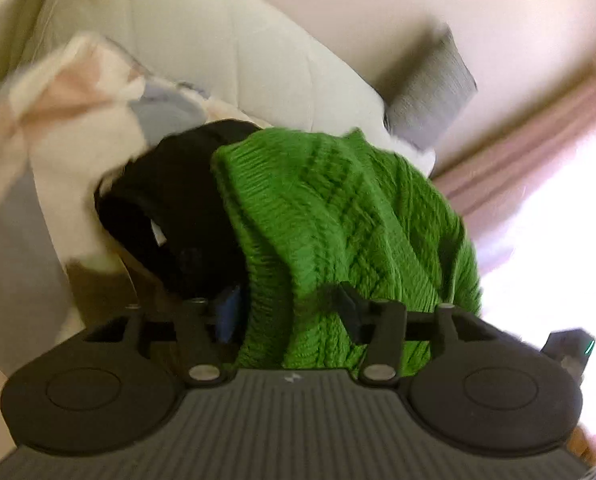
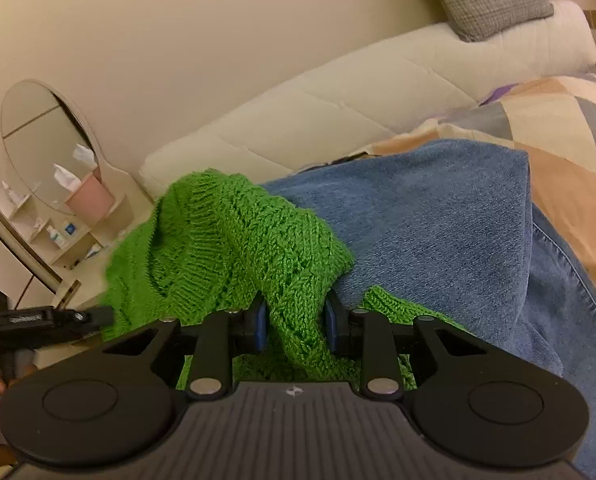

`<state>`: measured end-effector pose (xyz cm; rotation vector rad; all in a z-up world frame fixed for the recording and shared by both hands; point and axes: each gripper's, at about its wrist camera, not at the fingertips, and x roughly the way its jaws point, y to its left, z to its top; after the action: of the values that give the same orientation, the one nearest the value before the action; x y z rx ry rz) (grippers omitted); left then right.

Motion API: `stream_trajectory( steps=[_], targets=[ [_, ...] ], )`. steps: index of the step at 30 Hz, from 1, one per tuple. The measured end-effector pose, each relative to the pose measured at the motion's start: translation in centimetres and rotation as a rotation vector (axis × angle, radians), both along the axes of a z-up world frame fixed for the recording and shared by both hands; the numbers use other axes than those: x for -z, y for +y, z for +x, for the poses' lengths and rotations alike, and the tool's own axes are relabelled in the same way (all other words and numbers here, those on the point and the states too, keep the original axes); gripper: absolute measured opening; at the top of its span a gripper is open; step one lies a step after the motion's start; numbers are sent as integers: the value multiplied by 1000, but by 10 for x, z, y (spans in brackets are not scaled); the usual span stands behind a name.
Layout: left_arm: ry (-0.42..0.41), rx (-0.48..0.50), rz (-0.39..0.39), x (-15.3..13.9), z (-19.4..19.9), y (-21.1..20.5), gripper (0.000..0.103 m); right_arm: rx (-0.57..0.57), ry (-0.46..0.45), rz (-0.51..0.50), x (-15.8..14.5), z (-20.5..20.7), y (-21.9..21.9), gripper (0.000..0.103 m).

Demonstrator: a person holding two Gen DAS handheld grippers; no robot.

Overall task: Fold clothes
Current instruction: 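Lift the green vest off the jeans with both grippers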

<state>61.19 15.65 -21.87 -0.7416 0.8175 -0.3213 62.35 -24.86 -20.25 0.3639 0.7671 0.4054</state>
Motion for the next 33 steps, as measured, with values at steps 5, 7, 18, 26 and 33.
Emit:
stream_trajectory(
  steps=[5,7,18,26,33],
  targets=[
    [-67,22,150,-23,5,-23,15,28,-20,-39,-1,-13,12,27],
    [-114,50,215,-34,-6,-29,11,39,-27,-54,-1,-18,17,18],
    [-419,255,311,-127,-111,-78,9,337,-294,-56,-83,-218,22,15],
    [-731,436,167,-206,-241,-119,9,594,-463,-66,-148,-436,10,15],
    [-789,596,69,-243,-372,-162,9,767,-522,-76,-198,-631,25,15]
  ],
)
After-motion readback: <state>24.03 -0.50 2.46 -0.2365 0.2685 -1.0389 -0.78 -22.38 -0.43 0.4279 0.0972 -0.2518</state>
